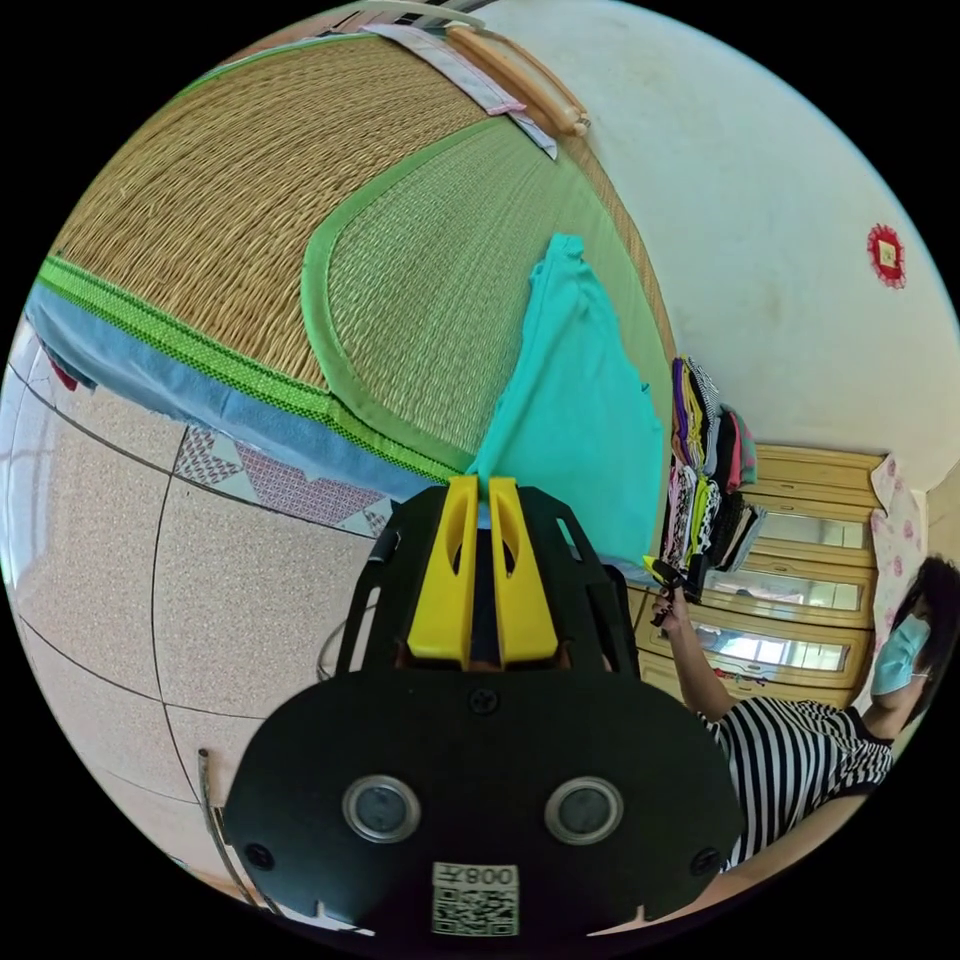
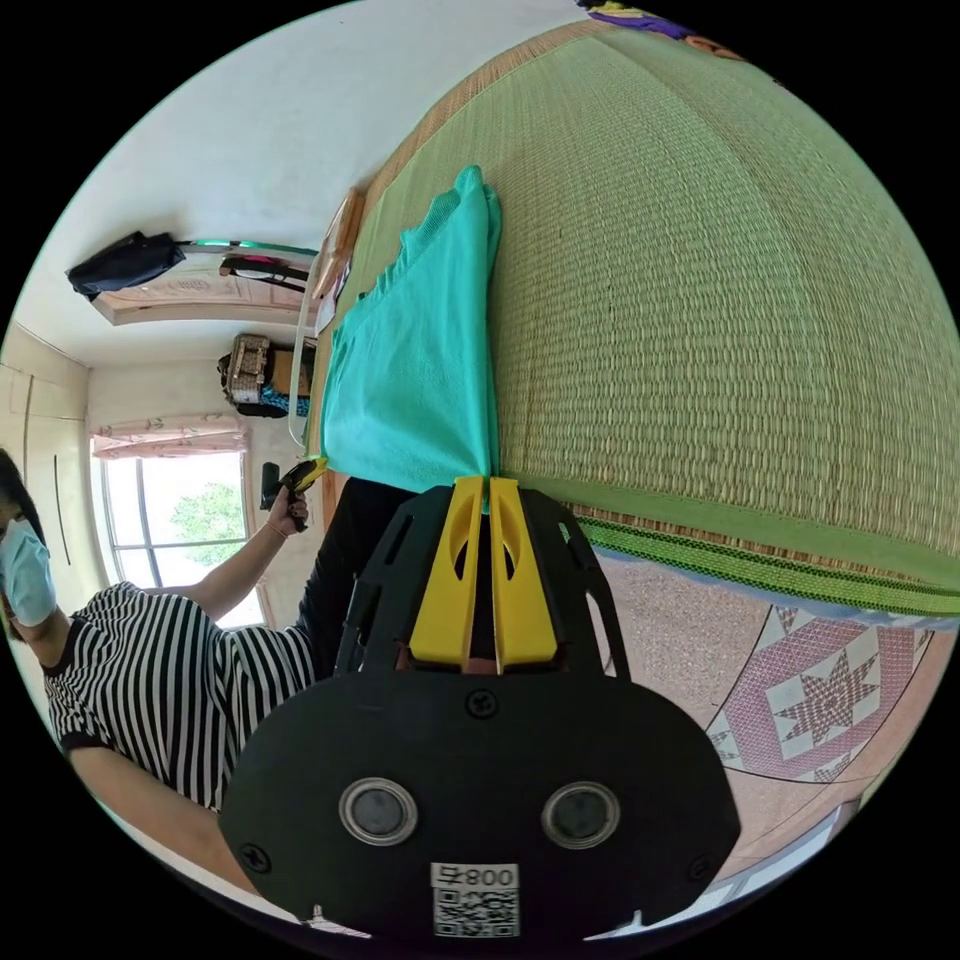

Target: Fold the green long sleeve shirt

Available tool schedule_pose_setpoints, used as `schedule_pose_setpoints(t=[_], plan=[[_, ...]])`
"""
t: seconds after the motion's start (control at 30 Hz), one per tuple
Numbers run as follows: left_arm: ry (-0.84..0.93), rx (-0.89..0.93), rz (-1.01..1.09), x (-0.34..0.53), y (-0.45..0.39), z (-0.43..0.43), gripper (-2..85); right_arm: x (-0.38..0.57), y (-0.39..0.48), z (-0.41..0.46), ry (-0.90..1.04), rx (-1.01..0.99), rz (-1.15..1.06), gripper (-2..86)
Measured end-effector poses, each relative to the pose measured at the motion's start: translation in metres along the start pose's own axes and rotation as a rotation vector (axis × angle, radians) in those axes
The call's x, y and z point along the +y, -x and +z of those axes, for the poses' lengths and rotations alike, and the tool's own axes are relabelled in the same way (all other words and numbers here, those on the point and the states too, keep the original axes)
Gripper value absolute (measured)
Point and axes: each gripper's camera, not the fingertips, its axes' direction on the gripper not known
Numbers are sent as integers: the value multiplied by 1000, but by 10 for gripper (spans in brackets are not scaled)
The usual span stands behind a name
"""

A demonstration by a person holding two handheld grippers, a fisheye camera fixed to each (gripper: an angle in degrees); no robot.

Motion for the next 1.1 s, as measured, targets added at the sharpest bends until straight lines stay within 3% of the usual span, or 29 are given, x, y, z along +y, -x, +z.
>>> schedule_pose_setpoints(t=[0.6,0.8,1.1], plan=[[-146,-42,50,72,-122,-34,27,10,-32,18,-52,-64,52,8],[12,-14,354,80,-246,12,42,15,-47,21,-79,-119,56,11],[404,-7,909,113,-489,182,77,30,-67,17,-161,-182,57,19]])
